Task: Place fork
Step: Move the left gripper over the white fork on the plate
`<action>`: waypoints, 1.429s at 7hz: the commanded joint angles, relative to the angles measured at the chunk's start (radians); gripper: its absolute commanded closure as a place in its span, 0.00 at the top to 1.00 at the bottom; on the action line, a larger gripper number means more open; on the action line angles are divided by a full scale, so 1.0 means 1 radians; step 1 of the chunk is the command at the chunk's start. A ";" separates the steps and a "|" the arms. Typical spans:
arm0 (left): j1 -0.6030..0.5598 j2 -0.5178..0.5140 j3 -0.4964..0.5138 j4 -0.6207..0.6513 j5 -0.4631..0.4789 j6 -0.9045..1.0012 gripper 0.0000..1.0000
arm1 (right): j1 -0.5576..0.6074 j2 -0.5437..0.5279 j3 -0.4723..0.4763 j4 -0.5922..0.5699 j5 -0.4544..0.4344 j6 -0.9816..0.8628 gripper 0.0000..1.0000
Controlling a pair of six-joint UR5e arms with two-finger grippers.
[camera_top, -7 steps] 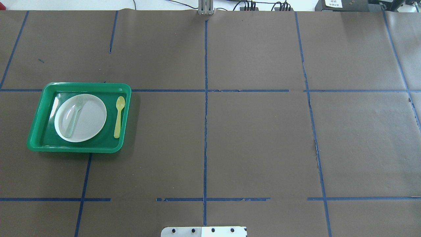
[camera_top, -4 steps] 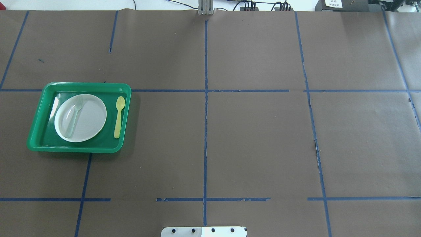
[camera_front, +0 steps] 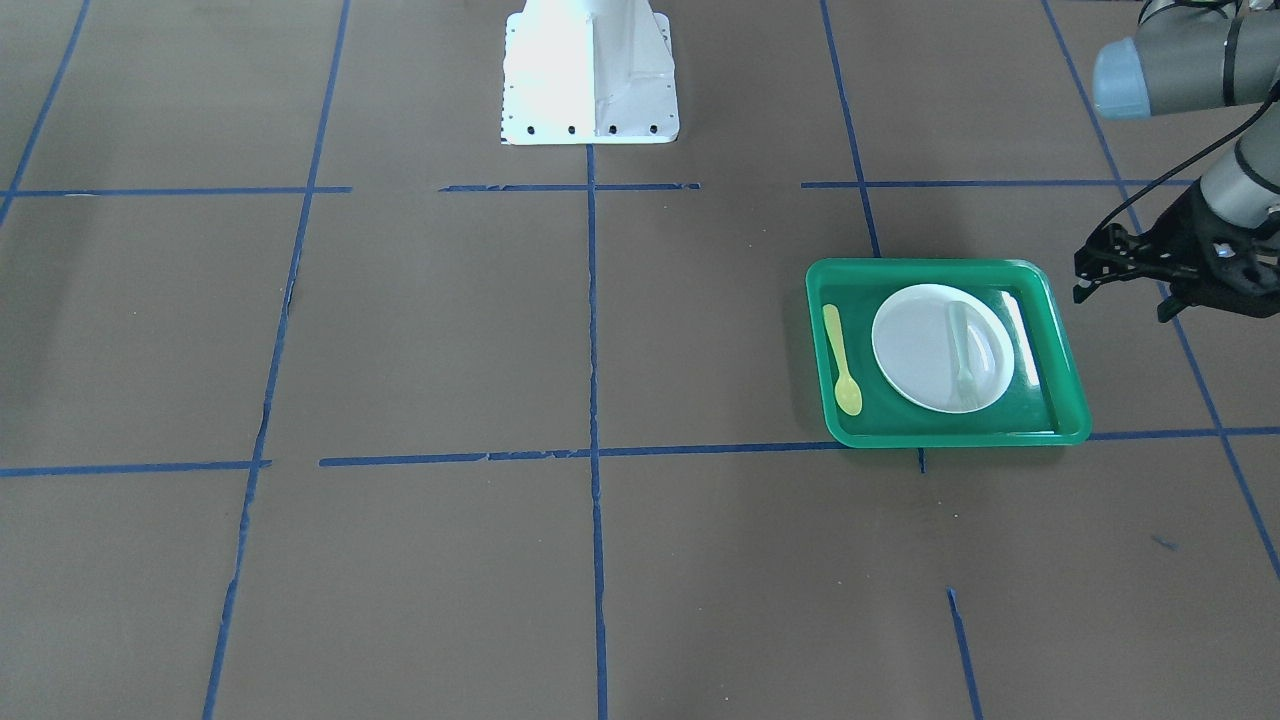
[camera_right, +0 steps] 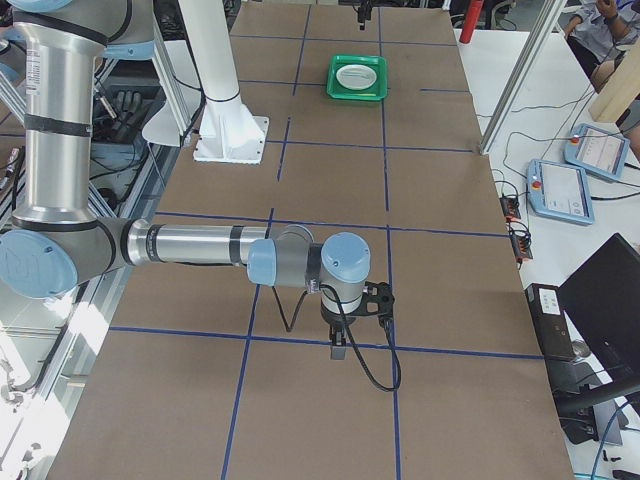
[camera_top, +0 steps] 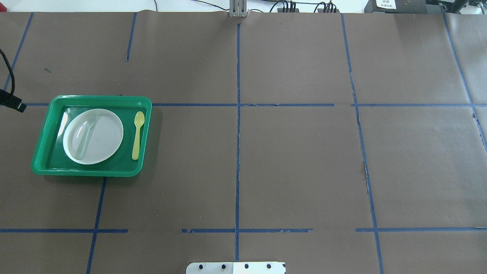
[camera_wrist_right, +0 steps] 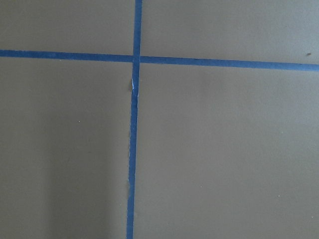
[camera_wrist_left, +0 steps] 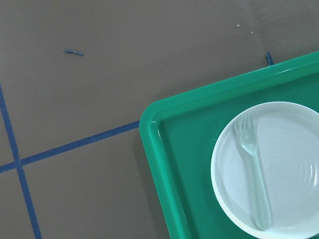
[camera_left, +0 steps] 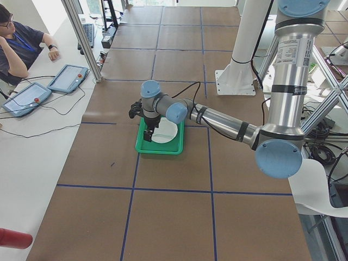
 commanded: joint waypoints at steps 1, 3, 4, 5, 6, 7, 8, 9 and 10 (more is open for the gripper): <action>0.154 -0.069 0.060 -0.030 0.103 -0.207 1.00 | 0.000 0.000 0.000 0.000 0.000 0.000 1.00; 0.192 -0.078 0.176 -0.213 0.103 -0.296 1.00 | 0.000 0.000 0.000 0.000 0.000 0.001 1.00; 0.199 -0.080 0.221 -0.281 0.103 -0.315 0.97 | 0.000 0.000 0.000 0.000 0.000 0.000 1.00; 0.201 -0.080 0.232 -0.287 0.103 -0.315 0.90 | 0.000 0.000 0.000 0.000 0.000 0.000 1.00; 0.206 -0.080 0.235 -0.288 0.103 -0.315 0.86 | 0.000 0.000 0.000 0.000 0.000 0.000 1.00; 0.215 -0.082 0.232 -0.288 0.103 -0.318 0.85 | 0.000 0.000 0.000 0.000 0.000 0.000 1.00; 0.221 -0.082 0.227 -0.288 0.102 -0.320 0.85 | 0.000 0.000 0.000 0.000 0.000 0.000 1.00; 0.221 -0.082 0.221 -0.288 0.099 -0.320 0.83 | 0.000 0.000 0.000 0.000 0.000 0.000 1.00; 0.227 -0.082 0.221 -0.288 0.098 -0.321 0.81 | 0.000 0.000 0.000 0.000 0.000 0.001 1.00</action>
